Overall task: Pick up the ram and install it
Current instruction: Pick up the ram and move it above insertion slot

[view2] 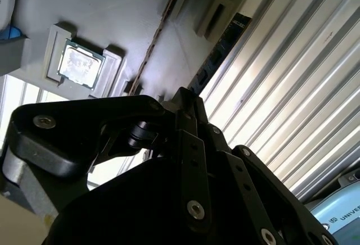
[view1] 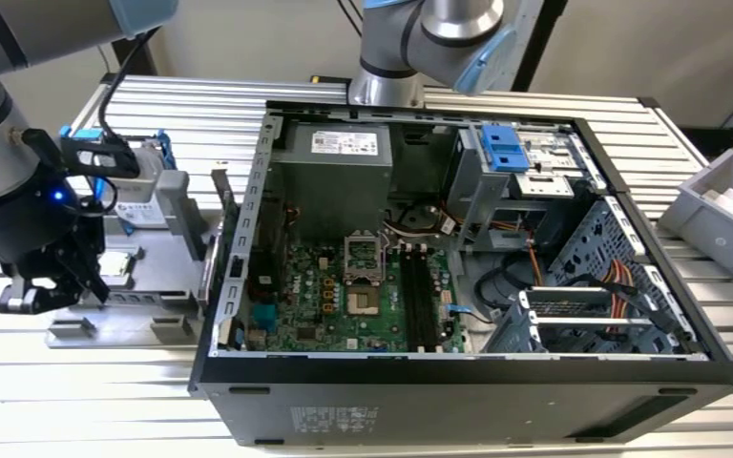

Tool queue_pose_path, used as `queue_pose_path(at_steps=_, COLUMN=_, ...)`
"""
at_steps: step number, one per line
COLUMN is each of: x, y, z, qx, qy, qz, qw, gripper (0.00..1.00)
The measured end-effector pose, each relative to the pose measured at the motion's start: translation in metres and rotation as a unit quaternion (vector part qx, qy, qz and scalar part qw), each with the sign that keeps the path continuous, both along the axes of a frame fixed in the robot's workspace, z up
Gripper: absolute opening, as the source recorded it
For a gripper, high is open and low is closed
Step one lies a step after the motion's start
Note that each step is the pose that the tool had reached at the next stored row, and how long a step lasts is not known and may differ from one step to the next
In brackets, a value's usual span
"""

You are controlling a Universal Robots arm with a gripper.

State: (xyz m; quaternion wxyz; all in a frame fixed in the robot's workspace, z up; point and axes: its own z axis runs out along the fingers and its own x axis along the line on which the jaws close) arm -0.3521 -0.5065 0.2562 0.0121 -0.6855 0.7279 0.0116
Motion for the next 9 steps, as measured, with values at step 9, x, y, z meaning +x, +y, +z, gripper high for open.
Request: queue_pose_path(at_steps=9, x=0.0000, y=0.0000, z=0.0063, qx=0.0000, qy=0.0000, qz=0.000, qw=1.00000, gripper=0.00)
